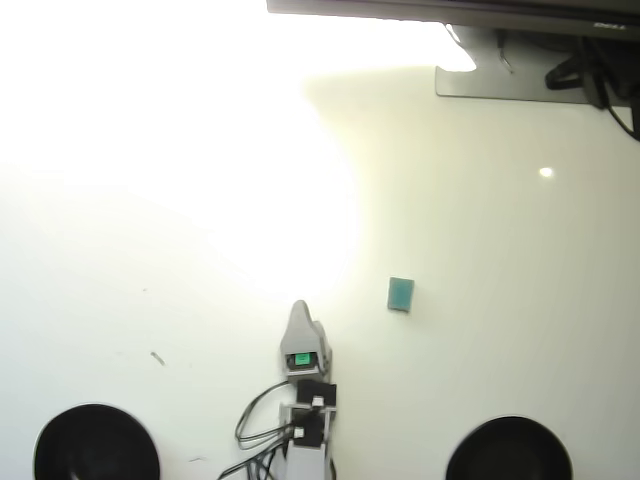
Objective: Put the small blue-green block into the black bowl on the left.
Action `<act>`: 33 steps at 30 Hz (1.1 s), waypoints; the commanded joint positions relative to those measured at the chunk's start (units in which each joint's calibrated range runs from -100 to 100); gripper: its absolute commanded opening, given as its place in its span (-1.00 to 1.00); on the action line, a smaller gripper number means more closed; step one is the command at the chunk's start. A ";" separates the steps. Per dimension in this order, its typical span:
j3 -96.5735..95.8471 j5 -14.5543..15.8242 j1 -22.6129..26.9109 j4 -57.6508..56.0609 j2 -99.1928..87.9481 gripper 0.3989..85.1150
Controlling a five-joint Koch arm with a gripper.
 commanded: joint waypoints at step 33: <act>32.26 -41.51 -19.15 -1.98 18.39 0.14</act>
